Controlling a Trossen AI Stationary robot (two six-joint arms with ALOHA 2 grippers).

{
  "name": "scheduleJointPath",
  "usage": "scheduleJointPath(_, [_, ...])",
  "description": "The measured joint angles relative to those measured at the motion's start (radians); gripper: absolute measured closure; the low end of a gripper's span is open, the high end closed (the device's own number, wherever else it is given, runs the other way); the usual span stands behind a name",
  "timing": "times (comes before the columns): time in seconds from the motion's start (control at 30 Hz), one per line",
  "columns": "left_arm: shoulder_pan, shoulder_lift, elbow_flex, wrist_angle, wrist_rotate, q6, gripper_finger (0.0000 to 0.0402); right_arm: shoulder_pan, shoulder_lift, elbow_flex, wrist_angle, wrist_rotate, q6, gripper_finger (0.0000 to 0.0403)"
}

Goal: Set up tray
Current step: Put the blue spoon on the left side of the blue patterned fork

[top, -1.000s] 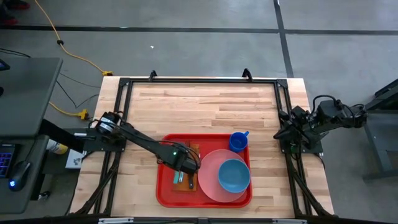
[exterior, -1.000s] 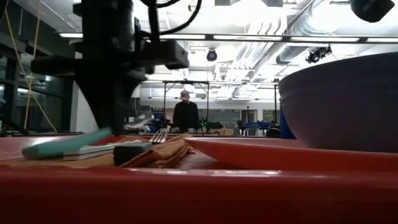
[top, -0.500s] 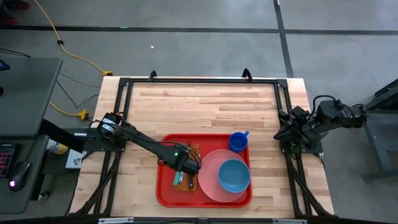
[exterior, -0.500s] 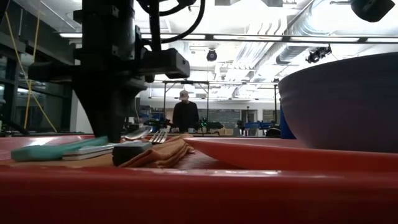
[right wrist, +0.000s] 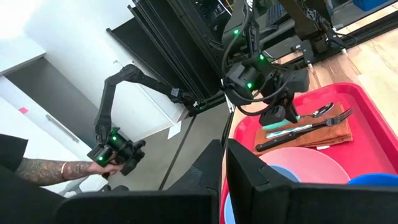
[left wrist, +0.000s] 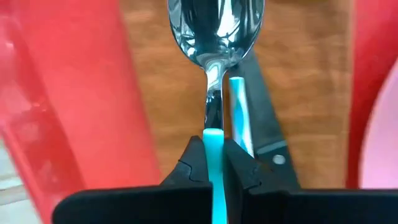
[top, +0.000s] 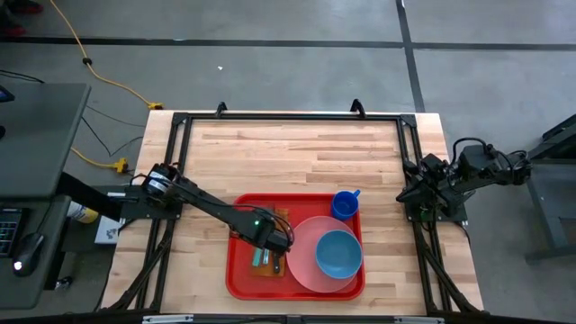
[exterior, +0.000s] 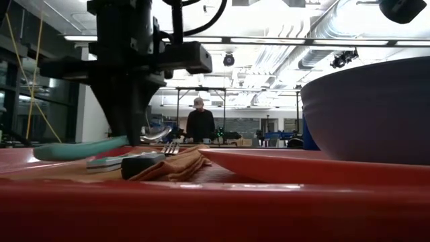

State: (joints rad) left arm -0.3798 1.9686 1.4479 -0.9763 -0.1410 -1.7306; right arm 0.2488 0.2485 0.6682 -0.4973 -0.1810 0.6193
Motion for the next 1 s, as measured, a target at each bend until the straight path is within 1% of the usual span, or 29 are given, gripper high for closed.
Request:
scheduleJointPath(0.17, [0.0, 0.0, 0.0, -0.054, 0.007, 0.0, 0.0367, 0.0, 0.0, 0.0, -0.001, 0.0, -0.003, 0.0402])
scheduleJointPath(0.4, [0.007, 0.0, 0.0, -0.074, 0.014, 0.0, 0.0367, 0.0, 0.0, 0.0, -0.003, 0.001, -0.003, 0.0402])
scheduleJointPath(0.73, [0.008, 0.002, 0.0, -0.056, 0.023, -0.002, 0.0367, 0.0, 0.0, 0.0, -0.003, 0.002, -0.003, 0.0402])
scheduleJointPath(1.0, [0.029, 0.037, -0.001, -0.025, 0.027, -0.002, 0.0367, 0.0, 0.0, 0.0, -0.003, 0.002, -0.001, 0.0402])
